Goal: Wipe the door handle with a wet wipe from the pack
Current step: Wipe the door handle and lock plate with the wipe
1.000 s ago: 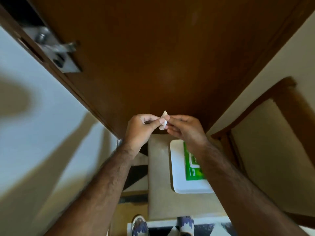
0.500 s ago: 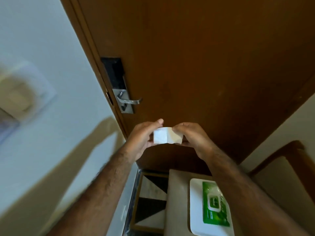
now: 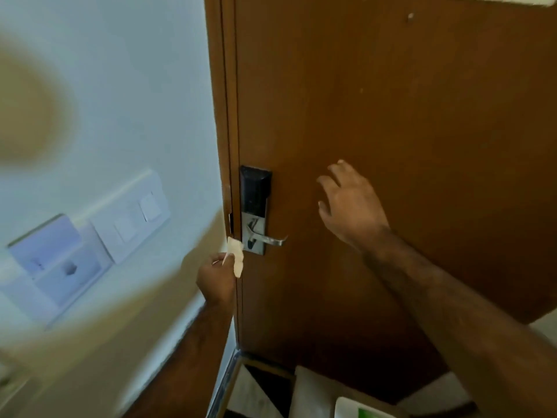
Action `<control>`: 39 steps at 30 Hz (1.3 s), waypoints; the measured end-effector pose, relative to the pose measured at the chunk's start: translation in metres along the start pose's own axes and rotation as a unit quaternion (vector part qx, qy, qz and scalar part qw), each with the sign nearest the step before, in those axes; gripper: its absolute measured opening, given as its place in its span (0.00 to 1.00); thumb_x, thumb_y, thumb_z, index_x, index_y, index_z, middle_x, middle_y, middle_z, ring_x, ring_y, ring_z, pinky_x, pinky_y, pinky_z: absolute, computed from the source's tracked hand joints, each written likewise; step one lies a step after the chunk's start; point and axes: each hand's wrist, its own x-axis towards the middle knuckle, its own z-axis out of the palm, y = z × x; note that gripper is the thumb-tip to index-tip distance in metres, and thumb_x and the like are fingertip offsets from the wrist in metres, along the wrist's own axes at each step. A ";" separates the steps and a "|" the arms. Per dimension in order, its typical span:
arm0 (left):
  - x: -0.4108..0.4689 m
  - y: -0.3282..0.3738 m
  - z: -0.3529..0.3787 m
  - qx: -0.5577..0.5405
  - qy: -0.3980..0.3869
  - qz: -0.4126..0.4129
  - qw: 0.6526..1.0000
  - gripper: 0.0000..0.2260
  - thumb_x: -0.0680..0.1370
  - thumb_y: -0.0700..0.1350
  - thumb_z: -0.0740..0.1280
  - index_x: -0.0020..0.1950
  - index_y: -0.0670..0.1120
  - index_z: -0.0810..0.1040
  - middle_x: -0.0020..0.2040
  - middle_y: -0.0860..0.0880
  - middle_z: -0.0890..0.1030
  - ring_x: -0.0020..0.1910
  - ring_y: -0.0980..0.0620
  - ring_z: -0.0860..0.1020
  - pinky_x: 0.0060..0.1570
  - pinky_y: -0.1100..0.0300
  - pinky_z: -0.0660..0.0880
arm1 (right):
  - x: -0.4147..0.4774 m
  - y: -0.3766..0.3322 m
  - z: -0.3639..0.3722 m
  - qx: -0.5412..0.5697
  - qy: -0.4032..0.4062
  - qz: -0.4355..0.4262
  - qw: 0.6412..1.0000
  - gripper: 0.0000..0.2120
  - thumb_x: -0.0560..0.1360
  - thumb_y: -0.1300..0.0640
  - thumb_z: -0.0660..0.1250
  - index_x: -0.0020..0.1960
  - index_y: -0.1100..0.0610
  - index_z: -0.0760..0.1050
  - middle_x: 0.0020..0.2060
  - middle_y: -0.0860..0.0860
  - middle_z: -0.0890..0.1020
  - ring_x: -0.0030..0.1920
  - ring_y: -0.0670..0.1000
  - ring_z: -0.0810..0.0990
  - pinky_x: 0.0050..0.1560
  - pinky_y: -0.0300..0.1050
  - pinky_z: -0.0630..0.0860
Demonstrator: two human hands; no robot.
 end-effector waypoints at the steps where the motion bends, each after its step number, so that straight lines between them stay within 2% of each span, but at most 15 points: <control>1: 0.005 0.003 0.006 -0.008 0.016 0.006 1.000 0.10 0.79 0.43 0.74 0.58 0.40 0.84 0.57 0.39 0.86 0.54 0.39 0.84 0.57 0.46 0.83 | 0.016 0.005 -0.006 -0.030 0.017 -0.015 0.999 0.28 0.86 0.49 0.66 0.84 0.54 0.67 0.86 0.58 0.61 0.87 0.59 0.54 0.84 0.58 0.56; 4: 0.007 0.010 0.031 -0.024 0.018 0.034 0.999 0.08 0.81 0.41 0.72 0.58 0.39 0.82 0.57 0.39 0.85 0.56 0.38 0.84 0.52 0.54 0.80 | 0.051 0.024 -0.018 -0.112 0.079 -0.062 0.989 0.33 0.84 0.48 0.69 0.86 0.53 0.64 0.88 0.60 0.53 0.88 0.61 0.47 0.85 0.63 0.49; 7: -0.004 0.016 0.059 -0.031 0.003 0.076 0.997 0.06 0.81 0.38 0.72 0.57 0.38 0.82 0.53 0.45 0.85 0.55 0.42 0.84 0.41 0.74 0.75 | 0.073 0.048 -0.015 -0.170 0.134 -0.104 0.971 0.37 0.82 0.45 0.71 0.87 0.53 0.65 0.88 0.62 0.52 0.87 0.64 0.49 0.84 0.70 0.52; 9: -0.012 0.013 0.077 -0.019 -0.007 0.118 0.993 0.07 0.82 0.38 0.70 0.59 0.39 0.83 0.55 0.46 0.86 0.56 0.45 0.85 0.38 0.77 0.74 | 0.083 0.066 -0.007 -0.199 0.161 -0.135 0.957 0.36 0.84 0.44 0.68 0.88 0.53 0.62 0.88 0.63 0.52 0.87 0.65 0.50 0.84 0.71 0.51; 11: -0.020 0.008 0.094 -0.032 -0.016 0.142 0.989 0.13 0.83 0.38 0.68 0.68 0.40 0.80 0.63 0.44 0.85 0.62 0.48 0.83 0.49 0.70 0.81 | 0.090 0.084 0.004 -0.233 0.189 -0.163 0.940 0.35 0.87 0.42 0.61 0.89 0.53 0.57 0.88 0.63 0.50 0.87 0.66 0.49 0.84 0.70 0.47; 12: -0.025 0.003 0.103 -0.034 -0.019 0.153 0.987 0.17 0.83 0.38 0.67 0.73 0.40 0.77 0.69 0.42 0.82 0.67 0.47 0.81 0.57 0.62 0.83 | 0.093 0.091 0.009 -0.250 0.203 -0.173 0.931 0.36 0.87 0.40 0.57 0.90 0.53 0.55 0.88 0.63 0.50 0.87 0.66 0.49 0.84 0.69 0.45; 14: -0.035 -0.012 0.123 -0.011 -0.019 0.187 0.982 0.26 0.84 0.40 0.68 0.81 0.39 0.67 0.79 0.38 0.71 0.76 0.40 0.73 0.66 0.48 0.80 | 0.101 0.104 0.019 -0.278 0.226 -0.193 0.913 0.37 0.88 0.36 0.53 0.91 0.53 0.50 0.88 0.63 0.49 0.87 0.65 0.48 0.84 0.66 0.41; 15: -0.040 -0.019 0.132 0.002 -0.022 0.201 0.979 0.30 0.84 0.42 0.68 0.83 0.40 0.61 0.83 0.38 0.64 0.79 0.40 0.68 0.70 0.47 0.77 | 0.105 0.108 0.022 -0.288 0.240 -0.200 0.905 0.37 0.88 0.35 0.52 0.91 0.53 0.49 0.88 0.63 0.49 0.87 0.65 0.49 0.85 0.66 0.41; 18: -0.053 -0.036 0.156 0.021 -0.047 0.206 0.977 0.38 0.84 0.57 0.63 0.87 0.47 0.46 0.88 0.45 0.46 0.84 0.43 0.57 0.74 0.52 0.68 | 0.112 0.120 0.034 -0.301 0.282 -0.212 0.886 0.38 0.88 0.35 0.52 0.91 0.54 0.49 0.88 0.64 0.50 0.87 0.65 0.49 0.85 0.67 0.43; 22: -0.044 -0.042 0.172 0.049 -0.012 0.200 0.978 0.41 0.82 0.70 0.53 0.85 0.54 0.35 0.87 0.52 0.36 0.84 0.40 0.56 0.72 0.41 0.75 | 0.113 0.121 0.039 -0.287 0.289 -0.227 0.885 0.38 0.88 0.35 0.52 0.91 0.54 0.49 0.87 0.64 0.51 0.87 0.65 0.50 0.85 0.67 0.43; 26: -0.019 -0.031 0.171 0.049 0.037 0.193 0.979 0.38 0.82 0.68 0.52 0.79 0.64 0.26 0.86 0.52 0.36 0.83 0.36 0.58 0.66 0.37 0.79 | 0.115 0.121 0.039 -0.282 0.287 -0.236 0.885 0.38 0.89 0.35 0.50 0.91 0.54 0.47 0.87 0.64 0.50 0.87 0.66 0.50 0.84 0.66 0.41; 30: -0.051 -0.037 0.186 0.091 0.030 0.186 0.978 0.40 0.83 0.69 0.50 0.83 0.54 0.29 0.86 0.51 0.34 0.83 0.37 0.58 0.73 0.39 0.73 | 0.114 0.122 0.041 -0.268 0.299 -0.239 0.884 0.38 0.89 0.36 0.51 0.91 0.54 0.47 0.87 0.64 0.51 0.87 0.66 0.51 0.84 0.66 0.41; 33: -0.065 -0.049 0.195 0.104 0.014 0.211 0.972 0.41 0.82 0.71 0.48 0.83 0.53 0.29 0.86 0.50 0.35 0.84 0.39 0.55 0.78 0.42 0.65 | 0.114 0.122 0.039 -0.264 0.295 -0.243 0.886 0.38 0.89 0.36 0.51 0.91 0.54 0.46 0.87 0.65 0.51 0.87 0.66 0.51 0.84 0.68 0.44; 36: -0.033 -0.054 0.190 0.082 0.032 0.208 0.974 0.41 0.81 0.71 0.49 0.84 0.53 0.31 0.84 0.56 0.29 0.84 0.36 0.55 0.75 0.33 0.69 | 0.113 0.120 0.039 -0.261 0.289 -0.238 0.890 0.38 0.89 0.36 0.51 0.91 0.54 0.47 0.87 0.65 0.53 0.86 0.67 0.53 0.83 0.70 0.47; 39: -0.015 -0.047 0.188 0.037 0.064 0.195 0.978 0.39 0.82 0.70 0.49 0.83 0.56 0.31 0.87 0.50 0.38 0.84 0.34 0.55 0.71 0.30 0.71 | 0.112 0.120 0.039 -0.258 0.294 -0.236 0.890 0.37 0.89 0.36 0.51 0.91 0.55 0.49 0.87 0.65 0.54 0.86 0.67 0.53 0.83 0.70 0.49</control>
